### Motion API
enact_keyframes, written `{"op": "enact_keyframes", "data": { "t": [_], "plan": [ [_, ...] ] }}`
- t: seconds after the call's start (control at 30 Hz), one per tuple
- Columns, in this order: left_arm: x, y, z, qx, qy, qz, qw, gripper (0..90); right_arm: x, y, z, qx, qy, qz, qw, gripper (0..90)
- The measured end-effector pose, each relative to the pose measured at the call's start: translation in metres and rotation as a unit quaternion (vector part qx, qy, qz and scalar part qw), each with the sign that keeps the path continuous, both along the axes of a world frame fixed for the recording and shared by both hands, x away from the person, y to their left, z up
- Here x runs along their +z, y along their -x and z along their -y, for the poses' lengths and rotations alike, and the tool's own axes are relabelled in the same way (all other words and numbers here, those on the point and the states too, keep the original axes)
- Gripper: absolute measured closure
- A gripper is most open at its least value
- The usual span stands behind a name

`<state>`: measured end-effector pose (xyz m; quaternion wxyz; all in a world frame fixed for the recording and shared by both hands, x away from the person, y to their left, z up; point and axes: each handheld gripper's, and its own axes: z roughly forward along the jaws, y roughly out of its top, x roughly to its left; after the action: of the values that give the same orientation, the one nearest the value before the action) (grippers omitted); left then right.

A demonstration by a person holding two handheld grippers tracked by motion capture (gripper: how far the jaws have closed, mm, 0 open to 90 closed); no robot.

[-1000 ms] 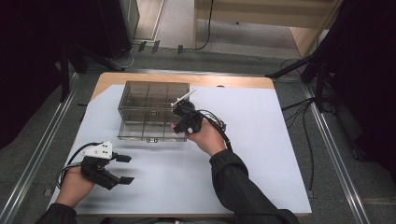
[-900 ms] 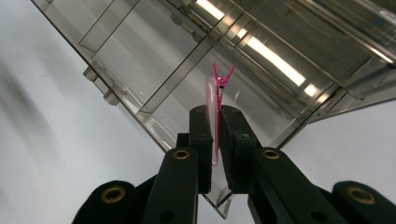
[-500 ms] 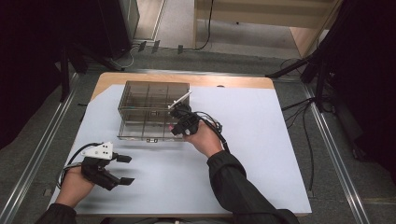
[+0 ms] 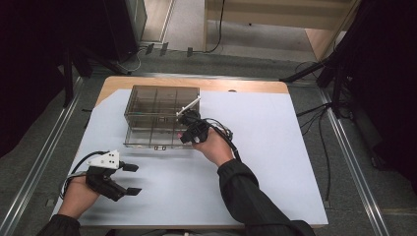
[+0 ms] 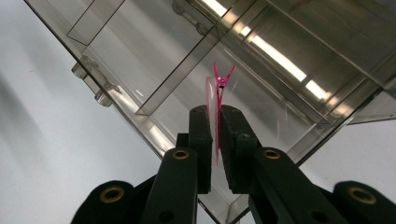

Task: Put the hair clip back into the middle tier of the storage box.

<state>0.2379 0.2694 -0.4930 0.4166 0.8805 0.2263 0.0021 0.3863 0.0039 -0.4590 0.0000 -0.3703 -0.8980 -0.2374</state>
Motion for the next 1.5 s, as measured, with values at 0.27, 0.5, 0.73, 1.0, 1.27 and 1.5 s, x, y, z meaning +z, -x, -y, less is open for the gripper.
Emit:
{"op": "enact_keyframes", "data": {
  "t": [0.27,0.5,0.73,1.0,1.27,1.5],
  "plan": [
    [0.000,0.000,0.000,0.001,-0.003,0.001,1.0000,20.8,-0.002,-0.002,0.001,-0.004,0.000,-0.003,1.0000,83.9],
    [0.000,0.000,-0.001,0.005,-0.002,0.001,1.0000,20.9,-0.001,-0.002,0.001,-0.003,-0.003,-0.002,1.0000,82.3],
    [0.000,0.000,-0.001,0.004,-0.005,0.001,1.0000,20.9,0.003,-0.001,0.003,-0.007,-0.014,-0.002,0.9999,77.3],
    [0.000,-0.002,0.000,0.004,-0.005,0.000,1.0000,20.7,0.012,0.001,0.011,-0.003,-0.041,0.005,0.9992,66.6],
    [0.001,-0.004,0.000,0.007,-0.005,-0.001,1.0000,20.1,0.017,0.006,0.019,0.007,-0.053,0.016,0.9984,59.9],
    [0.000,-0.007,0.002,0.003,-0.009,0.000,1.0000,19.8,0.018,0.010,0.027,0.018,-0.060,0.022,0.9978,54.8]
  ]
}}
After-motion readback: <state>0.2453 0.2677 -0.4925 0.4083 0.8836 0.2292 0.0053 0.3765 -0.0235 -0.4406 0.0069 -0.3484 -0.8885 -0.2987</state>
